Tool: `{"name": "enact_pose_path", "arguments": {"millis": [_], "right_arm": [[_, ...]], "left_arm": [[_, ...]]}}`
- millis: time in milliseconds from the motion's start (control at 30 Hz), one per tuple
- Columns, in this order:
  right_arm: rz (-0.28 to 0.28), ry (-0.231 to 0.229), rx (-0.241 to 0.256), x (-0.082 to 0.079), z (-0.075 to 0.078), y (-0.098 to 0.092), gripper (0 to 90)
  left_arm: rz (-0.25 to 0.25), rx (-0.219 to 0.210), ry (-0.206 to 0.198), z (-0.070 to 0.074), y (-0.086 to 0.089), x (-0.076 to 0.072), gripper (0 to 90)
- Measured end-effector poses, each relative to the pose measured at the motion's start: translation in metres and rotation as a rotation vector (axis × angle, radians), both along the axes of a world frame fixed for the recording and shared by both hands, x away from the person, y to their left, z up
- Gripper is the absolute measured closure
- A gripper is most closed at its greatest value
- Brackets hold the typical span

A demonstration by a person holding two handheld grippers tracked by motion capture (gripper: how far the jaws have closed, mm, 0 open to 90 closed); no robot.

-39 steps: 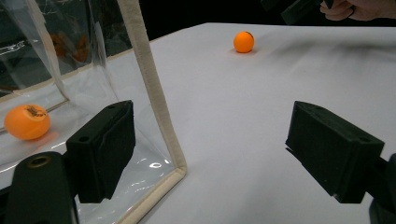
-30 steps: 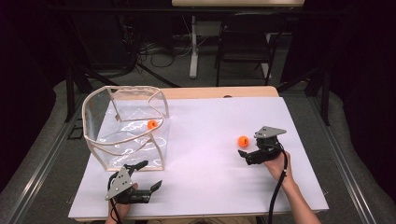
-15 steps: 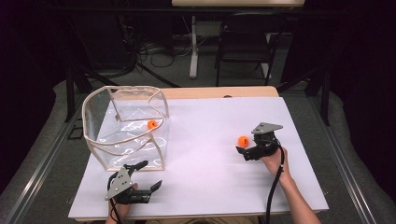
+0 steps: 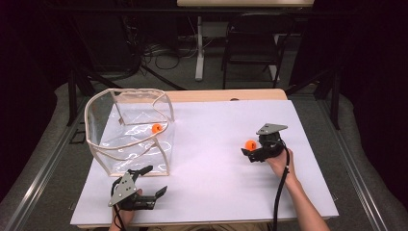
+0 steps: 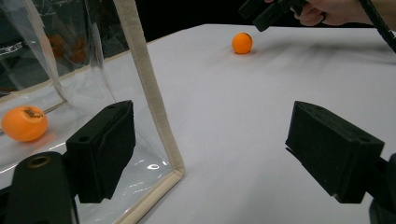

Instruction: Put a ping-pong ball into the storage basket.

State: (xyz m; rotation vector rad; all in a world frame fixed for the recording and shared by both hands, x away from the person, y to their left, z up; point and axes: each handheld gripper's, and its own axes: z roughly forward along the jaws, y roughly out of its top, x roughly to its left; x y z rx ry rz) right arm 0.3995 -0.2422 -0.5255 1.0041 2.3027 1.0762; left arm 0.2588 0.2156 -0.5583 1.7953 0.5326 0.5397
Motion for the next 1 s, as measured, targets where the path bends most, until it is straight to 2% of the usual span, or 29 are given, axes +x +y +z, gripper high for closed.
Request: {"name": "enact_pose_path", "arguments": {"millis": [300,567,933,1000], "right_arm": [[-0.026,0.020,-0.012,0.009,-0.007,-0.001,0.0],[-0.026,0.038,-0.022,0.017,-0.015,0.000,0.0],[-0.028,0.071,-0.043,0.020,-0.022,0.001,0.1],[-0.032,0.074,-0.047,0.020,-0.022,0.000,3.5]], "left_arm": [[-0.002,0.001,0.002,0.000,0.000,0.000,15.7],[-0.002,0.001,0.002,0.000,-0.001,0.001,15.7],[-0.004,0.000,0.003,0.000,-0.001,0.000,15.7],[-0.007,0.000,0.002,0.000,-0.002,0.000,15.7]]}}
